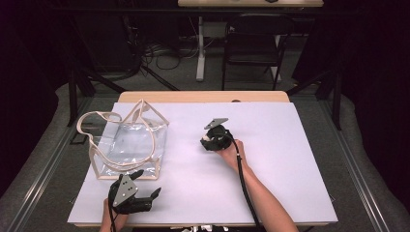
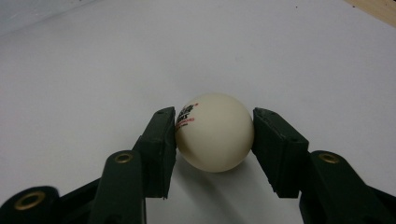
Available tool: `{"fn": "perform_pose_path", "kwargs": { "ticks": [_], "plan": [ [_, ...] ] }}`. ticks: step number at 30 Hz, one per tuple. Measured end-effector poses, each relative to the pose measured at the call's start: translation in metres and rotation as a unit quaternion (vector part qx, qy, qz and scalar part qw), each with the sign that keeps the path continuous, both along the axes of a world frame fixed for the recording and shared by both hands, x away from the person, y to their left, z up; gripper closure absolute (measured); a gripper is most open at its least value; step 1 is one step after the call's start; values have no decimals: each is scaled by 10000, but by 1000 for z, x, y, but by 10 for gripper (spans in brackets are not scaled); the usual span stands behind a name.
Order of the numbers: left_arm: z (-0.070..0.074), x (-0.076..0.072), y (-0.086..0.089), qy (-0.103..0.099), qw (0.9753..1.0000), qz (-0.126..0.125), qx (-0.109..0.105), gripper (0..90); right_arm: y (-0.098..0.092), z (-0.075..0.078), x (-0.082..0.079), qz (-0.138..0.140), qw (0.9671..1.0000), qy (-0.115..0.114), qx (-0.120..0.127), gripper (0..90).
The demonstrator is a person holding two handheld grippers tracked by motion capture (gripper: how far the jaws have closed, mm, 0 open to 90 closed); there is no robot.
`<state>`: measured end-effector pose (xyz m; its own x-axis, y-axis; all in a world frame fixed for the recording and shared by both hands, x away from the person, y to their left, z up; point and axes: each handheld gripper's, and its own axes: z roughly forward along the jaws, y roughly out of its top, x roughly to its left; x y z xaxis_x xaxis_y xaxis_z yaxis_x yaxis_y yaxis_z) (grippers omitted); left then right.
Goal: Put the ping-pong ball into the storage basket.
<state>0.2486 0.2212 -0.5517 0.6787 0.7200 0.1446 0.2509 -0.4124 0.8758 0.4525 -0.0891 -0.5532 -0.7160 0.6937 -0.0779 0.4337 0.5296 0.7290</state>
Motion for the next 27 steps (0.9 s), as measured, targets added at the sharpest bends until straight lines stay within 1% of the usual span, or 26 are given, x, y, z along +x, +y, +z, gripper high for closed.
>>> {"fn": "perform_pose_path", "kwargs": {
  "ticks": [2, 6, 15, 20, 24, 27],
  "plan": [
    [0, 0, 0, -7, 10000, -17, 9, 163, 0, 3, -1, 1, 10000, -44, 4, 503],
    [0, -1, -1, -17, 10000, -20, 12, 163, -1, 6, -1, -3, 10000, -30, 66, 503],
    [0, -1, -1, -19, 10000, -30, 12, 163, -2, 12, -4, 21, 9999, -68, 109, 503],
    [0, 0, 0, -8, 10000, -12, 9, 163, -2, 14, -5, 47, 9999, -48, 107, 503],
    [0, -1, 0, -11, 10000, -29, 0, 163, -2, 17, -6, 69, 9999, -82, 64, 503],
    [1, -1, 0, -18, 10000, -31, -1, 163, -4, 20, -7, 61, 9999, -125, 98, 503]
  ]
}}
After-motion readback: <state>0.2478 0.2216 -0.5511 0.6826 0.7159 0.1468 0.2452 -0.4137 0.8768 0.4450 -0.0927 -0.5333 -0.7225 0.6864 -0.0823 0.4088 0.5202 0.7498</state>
